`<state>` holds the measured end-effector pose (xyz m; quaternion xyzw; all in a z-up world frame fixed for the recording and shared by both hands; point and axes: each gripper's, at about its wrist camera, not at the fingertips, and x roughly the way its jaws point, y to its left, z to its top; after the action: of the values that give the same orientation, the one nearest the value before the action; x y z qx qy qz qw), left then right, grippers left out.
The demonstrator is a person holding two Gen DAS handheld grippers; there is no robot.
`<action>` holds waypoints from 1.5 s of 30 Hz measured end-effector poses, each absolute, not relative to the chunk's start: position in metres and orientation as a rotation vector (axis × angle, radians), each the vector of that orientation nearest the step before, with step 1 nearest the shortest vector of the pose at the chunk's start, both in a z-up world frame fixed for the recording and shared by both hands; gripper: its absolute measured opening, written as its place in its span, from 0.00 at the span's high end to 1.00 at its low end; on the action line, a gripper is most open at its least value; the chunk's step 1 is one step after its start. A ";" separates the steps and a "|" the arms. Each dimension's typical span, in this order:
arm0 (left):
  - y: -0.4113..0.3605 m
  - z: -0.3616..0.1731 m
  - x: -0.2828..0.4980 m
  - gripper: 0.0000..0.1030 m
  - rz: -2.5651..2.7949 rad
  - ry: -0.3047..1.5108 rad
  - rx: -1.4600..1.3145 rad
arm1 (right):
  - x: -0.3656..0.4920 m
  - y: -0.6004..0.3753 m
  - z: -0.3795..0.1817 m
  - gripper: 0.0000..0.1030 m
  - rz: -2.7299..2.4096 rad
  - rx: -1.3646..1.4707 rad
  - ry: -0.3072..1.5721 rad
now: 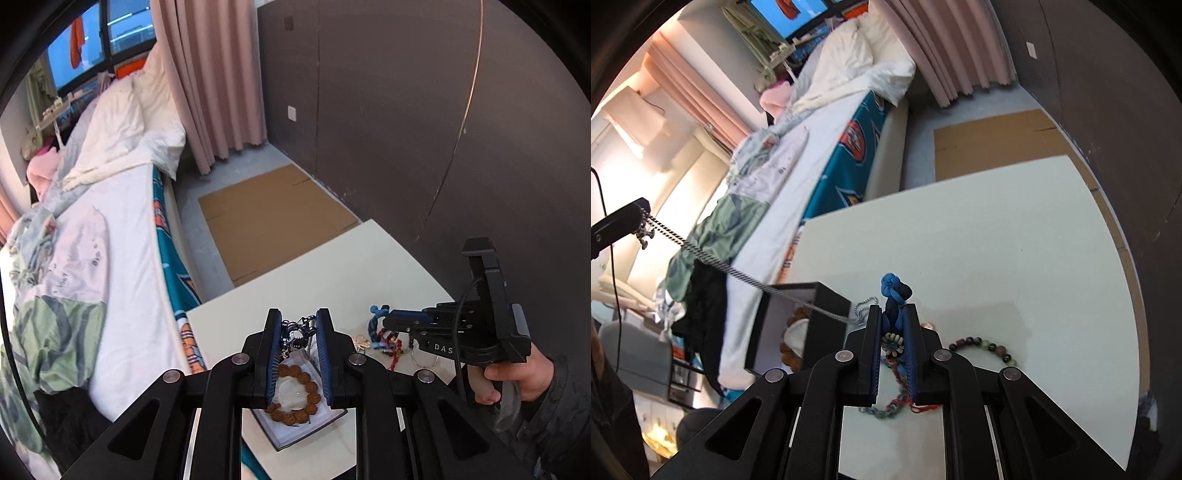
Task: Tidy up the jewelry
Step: 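Lift the silver chain toward the box with the left tool while the right tool grasps the blue knotted pendant, then lower the silver chain into the black box and open the left tool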
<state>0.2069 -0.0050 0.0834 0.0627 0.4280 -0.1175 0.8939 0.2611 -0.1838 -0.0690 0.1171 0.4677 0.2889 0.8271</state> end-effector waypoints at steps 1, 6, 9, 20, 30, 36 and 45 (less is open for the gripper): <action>-0.004 0.087 0.205 0.81 -0.242 0.880 0.132 | 0.261 -0.183 -0.067 0.88 0.617 0.254 0.986; -0.002 0.111 0.193 0.81 -0.230 0.831 0.140 | 0.257 -0.179 -0.060 0.88 0.625 0.268 0.952; 0.002 0.125 0.185 0.81 -0.222 0.803 0.142 | 0.254 -0.178 -0.054 0.88 0.637 0.287 0.931; 0.004 0.156 0.180 0.81 -0.204 0.734 0.157 | 0.228 -0.169 -0.019 0.88 0.698 0.344 0.791; 0.011 0.192 0.171 0.81 -0.170 0.663 0.163 | 0.226 -0.155 -0.017 0.87 0.736 0.355 0.780; 0.013 0.193 0.171 0.81 -0.165 0.659 0.164 | 0.223 -0.156 -0.014 0.87 0.753 0.374 0.759; 0.017 0.155 0.183 0.81 -0.191 0.728 0.139 | 0.222 -0.157 -0.015 0.87 0.755 0.366 0.761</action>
<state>0.1826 0.0168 0.1551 0.0680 0.3553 -0.0930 0.9276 0.2217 -0.1571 -0.0150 0.1735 0.3604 0.3576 0.8439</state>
